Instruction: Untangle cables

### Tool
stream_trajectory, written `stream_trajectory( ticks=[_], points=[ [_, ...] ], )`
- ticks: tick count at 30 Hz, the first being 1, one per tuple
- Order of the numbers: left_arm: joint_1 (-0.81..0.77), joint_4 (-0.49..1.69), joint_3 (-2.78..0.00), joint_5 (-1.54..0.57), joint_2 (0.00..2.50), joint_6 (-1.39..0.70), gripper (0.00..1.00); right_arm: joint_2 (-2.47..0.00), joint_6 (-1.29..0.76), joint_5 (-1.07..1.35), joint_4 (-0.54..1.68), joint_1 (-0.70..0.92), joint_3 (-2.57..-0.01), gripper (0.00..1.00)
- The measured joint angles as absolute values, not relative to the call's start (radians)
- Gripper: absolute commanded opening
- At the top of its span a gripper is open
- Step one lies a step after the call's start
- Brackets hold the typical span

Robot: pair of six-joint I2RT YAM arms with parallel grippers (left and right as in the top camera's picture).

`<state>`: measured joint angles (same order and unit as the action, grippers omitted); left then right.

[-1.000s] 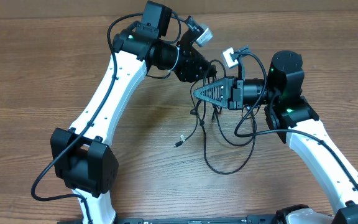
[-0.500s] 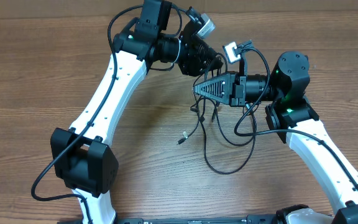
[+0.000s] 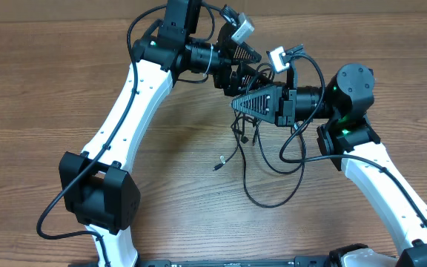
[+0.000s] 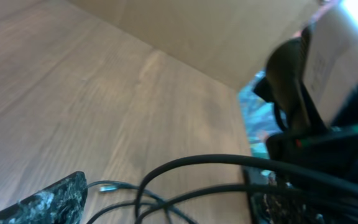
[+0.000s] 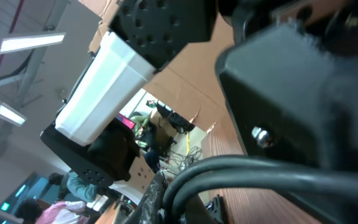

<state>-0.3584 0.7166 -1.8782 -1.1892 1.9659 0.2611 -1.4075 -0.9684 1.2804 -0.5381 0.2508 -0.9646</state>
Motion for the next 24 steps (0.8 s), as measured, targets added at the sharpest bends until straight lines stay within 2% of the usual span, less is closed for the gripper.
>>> stream_trajectory(
  ticks=[6, 8, 15, 21, 22, 24],
  points=[
    [-0.358, 0.842, -1.879, -1.253, 1.966, 0.284, 0.78, -1.407, -1.003, 1.279, -0.561, 0.251, -0.965, 0.04],
    [-0.359, 0.896, -1.878, -1.262, 1.966, 0.312, 0.7, -1.407, -1.01, 1.279, -0.561, 0.251, -0.965, 0.04],
    [-0.36, 0.917, -1.878, -1.268, 1.966, 0.374, 0.32, -1.407, -1.02, 1.278, -0.561, 0.251, -0.965, 0.04],
    [-0.345, 0.917, -1.878, -1.258, 1.966, 0.375, 0.24, -1.407, -1.021, 1.278, -0.56, 0.251, -0.965, 0.04],
    [-0.339, 0.917, -1.878, -1.257, 1.966, 0.374, 0.25, -1.407, -1.021, 1.278, -0.56, 0.251, -0.965, 0.04],
    [-0.321, 0.917, -1.878, -1.257, 1.966, 0.373, 0.35, -1.407, -1.021, 1.277, -0.56, 0.251, -0.965, 0.04]
  ],
)
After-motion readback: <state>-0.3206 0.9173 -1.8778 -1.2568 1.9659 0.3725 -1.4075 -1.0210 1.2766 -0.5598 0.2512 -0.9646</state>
